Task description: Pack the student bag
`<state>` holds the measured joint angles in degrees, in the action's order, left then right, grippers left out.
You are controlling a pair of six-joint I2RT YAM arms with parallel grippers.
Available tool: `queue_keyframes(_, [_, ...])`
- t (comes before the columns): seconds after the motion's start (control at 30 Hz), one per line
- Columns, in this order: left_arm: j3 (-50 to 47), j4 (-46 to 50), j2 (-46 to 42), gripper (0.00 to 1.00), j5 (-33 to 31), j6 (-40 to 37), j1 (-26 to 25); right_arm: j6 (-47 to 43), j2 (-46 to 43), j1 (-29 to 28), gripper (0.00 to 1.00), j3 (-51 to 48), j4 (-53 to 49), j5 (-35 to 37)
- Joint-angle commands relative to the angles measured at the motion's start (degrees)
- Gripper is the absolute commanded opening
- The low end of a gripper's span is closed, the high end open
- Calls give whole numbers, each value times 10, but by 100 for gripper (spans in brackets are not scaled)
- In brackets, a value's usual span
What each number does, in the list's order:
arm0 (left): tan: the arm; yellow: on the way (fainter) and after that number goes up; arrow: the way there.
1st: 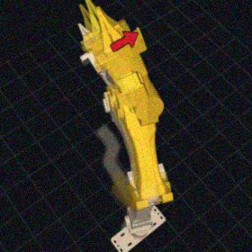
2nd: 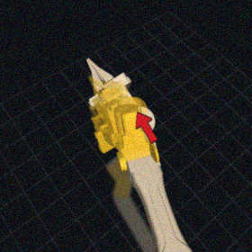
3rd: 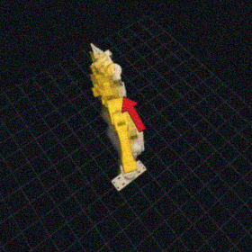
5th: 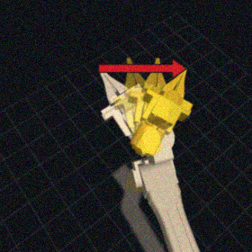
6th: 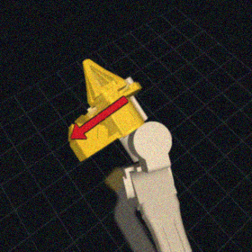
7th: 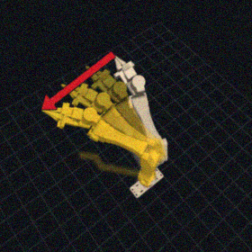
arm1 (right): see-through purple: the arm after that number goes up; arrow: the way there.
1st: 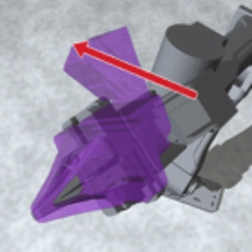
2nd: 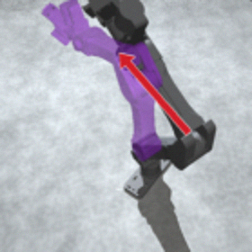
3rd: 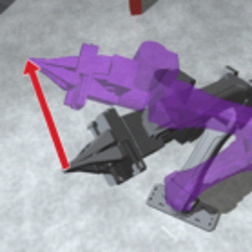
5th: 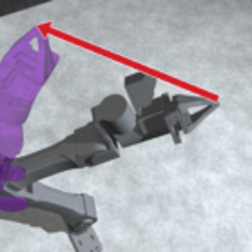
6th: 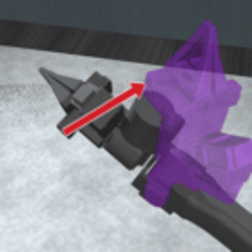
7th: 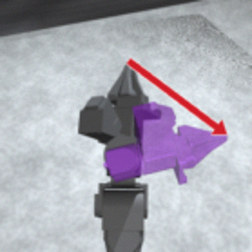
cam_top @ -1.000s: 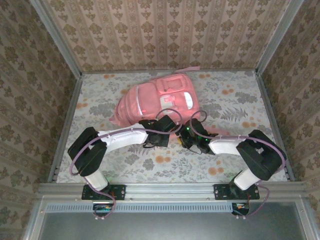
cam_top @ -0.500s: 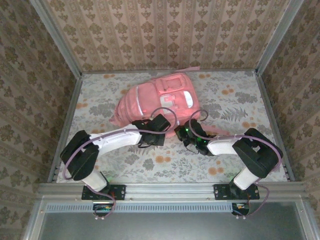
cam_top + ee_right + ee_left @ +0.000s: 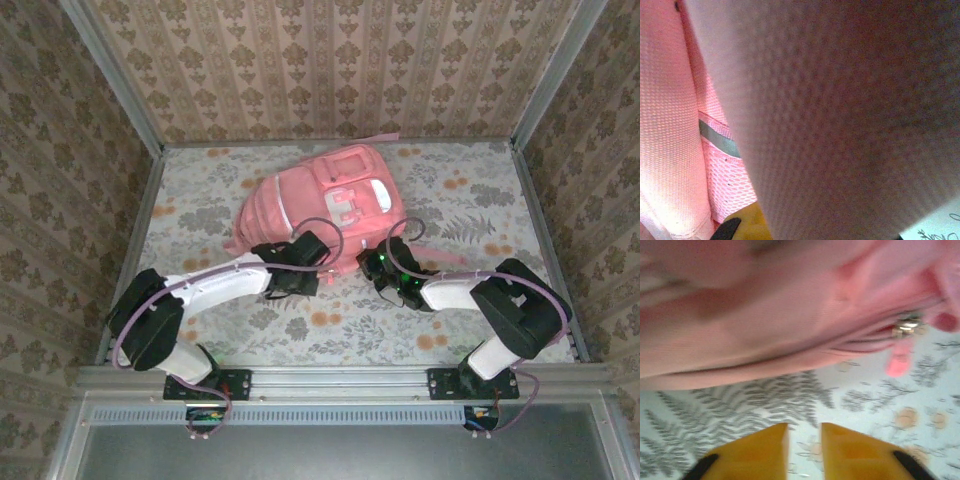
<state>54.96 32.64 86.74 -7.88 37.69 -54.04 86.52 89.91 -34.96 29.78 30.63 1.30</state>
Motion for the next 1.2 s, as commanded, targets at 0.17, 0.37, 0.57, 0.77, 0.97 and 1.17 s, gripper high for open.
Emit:
queue_keyframes(0.17, [36, -71, 68, 57, 63, 9, -16, -10, -4, 7, 0, 5, 10, 10])
queue_keyframes(0.37, [-12, -163, 67, 64, 132, 46, 24, -9, -19, 7, 0, 4, 2, 9])
queue_keyframes(0.57, [-66, -264, 59, 63, 176, 68, 41, -5, -17, 7, 0, 4, 11, 2])
queue_keyframes(0.77, [-78, -294, 74, 55, 171, 78, 42, 11, -7, 7, 0, 2, 27, -7])
queue_keyframes(0.97, [-76, -297, 82, 52, 136, 65, 45, 22, -4, 7, 0, 2, 40, -15])
queue_keyframes(1.17, [-66, -310, 104, 43, 120, 41, 45, 30, -7, 4, 0, -3, 45, -19])
